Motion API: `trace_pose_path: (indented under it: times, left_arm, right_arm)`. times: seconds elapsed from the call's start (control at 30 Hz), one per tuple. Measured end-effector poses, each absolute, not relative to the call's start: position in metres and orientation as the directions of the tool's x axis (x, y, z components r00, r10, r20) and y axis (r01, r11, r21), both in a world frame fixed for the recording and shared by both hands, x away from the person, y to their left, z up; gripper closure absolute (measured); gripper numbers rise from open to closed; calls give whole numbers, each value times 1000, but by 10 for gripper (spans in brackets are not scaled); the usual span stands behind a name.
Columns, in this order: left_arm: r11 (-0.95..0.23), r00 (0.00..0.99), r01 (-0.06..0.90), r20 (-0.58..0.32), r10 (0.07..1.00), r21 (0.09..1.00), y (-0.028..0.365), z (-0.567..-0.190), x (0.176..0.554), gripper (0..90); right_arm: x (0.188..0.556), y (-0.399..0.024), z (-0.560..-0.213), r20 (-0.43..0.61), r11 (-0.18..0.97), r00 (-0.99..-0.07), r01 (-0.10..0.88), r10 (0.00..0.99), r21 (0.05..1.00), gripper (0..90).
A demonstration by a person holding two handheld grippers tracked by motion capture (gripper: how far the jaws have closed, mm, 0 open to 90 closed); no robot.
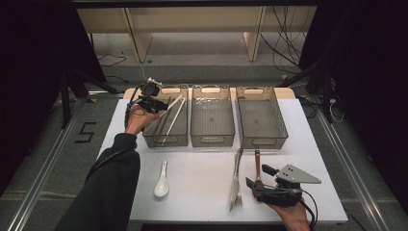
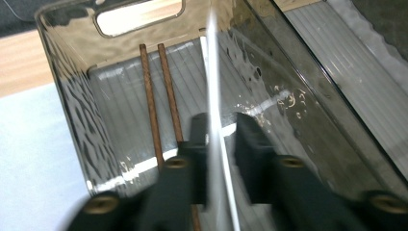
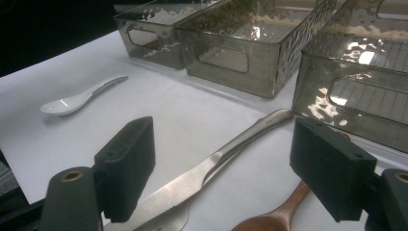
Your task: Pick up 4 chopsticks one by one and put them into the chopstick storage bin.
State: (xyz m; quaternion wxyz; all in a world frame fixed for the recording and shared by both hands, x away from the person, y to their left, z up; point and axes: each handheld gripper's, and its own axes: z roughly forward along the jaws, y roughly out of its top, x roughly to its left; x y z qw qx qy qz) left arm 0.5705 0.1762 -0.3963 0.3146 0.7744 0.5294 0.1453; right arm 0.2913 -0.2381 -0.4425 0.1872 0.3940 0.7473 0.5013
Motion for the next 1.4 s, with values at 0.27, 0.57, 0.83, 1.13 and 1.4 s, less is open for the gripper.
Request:
trace_pose_path:
  times: [0.27,0.57,0.83,1.13,1.4]
  left_arm:
    - [-256,423,723,-118,899,641,176,-379,559,497]
    - [-251,444,714,-145,884,654,175,-355,531,364]
    - [-251,469,701,-168,867,667,176,-348,500,300]
    - [-266,483,691,-155,862,673,176,-352,468,269]
    - [-271,483,693,-150,863,668,177,-361,448,246]
  right_arm:
    - [291,-238,-442,116,185,-617,403,779,896,246]
    - [291,-238,-442,113,188,-617,401,779,897,246]
    - [291,-238,-442,112,189,-616,401,780,896,246]
    - [290,-238,-442,112,188,-615,401,780,896,246]
    - [290,-238,-441,111,188,-615,401,781,896,246]
